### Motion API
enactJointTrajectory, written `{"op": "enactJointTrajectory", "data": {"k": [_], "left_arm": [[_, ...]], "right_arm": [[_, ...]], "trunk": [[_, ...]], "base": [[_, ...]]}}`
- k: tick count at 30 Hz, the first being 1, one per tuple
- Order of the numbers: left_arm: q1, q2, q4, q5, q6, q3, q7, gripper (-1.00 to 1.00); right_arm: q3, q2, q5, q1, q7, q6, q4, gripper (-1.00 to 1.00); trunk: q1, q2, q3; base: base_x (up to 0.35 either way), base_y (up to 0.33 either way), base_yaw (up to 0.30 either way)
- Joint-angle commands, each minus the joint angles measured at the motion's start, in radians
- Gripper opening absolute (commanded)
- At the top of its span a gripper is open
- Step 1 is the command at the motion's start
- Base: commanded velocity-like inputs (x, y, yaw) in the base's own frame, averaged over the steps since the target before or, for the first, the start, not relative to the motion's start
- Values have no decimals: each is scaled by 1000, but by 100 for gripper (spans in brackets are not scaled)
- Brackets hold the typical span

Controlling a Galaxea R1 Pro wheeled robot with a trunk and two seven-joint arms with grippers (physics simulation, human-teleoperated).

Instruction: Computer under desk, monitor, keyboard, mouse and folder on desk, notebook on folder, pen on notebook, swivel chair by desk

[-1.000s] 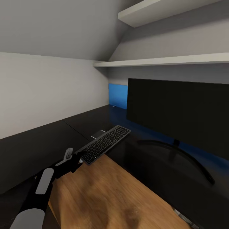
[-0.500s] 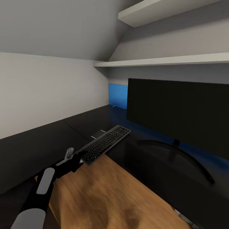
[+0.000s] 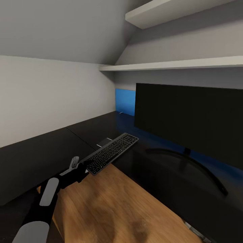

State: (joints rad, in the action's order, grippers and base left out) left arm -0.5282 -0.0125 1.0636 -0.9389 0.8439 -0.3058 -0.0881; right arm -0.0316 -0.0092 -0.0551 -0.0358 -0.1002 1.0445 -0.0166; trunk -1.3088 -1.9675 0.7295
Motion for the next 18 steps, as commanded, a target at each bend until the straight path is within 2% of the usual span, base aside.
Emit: {"op": "enactJointTrajectory", "data": {"k": [1, 7, 8, 18], "left_arm": [[-1, -1, 0, 6, 6, -4, -7, 100], [-1, -1, 2, 6, 6, -4, -9, 100], [-1, -1, 4, 6, 6, -4, -11, -100], [-1, -1, 52, 6, 7, -7, -18, -100]], "right_arm": [[-4, 0, -6, -1, -10, 3, -2, 100], [-4, 0, -7, -1, -11, 3, -2, 100], [-4, 0, -7, -1, -11, 3, -2, 100], [-4, 0, -8, -1, -10, 3, -2, 100]], "trunk": [[0, 0, 1], [0, 0, 1], [0, 0, 1], [0, 0, 1]], "base": [[0, 0, 0], [0, 0, 0], [5, 0, 0], [26, 0, 0]]}}
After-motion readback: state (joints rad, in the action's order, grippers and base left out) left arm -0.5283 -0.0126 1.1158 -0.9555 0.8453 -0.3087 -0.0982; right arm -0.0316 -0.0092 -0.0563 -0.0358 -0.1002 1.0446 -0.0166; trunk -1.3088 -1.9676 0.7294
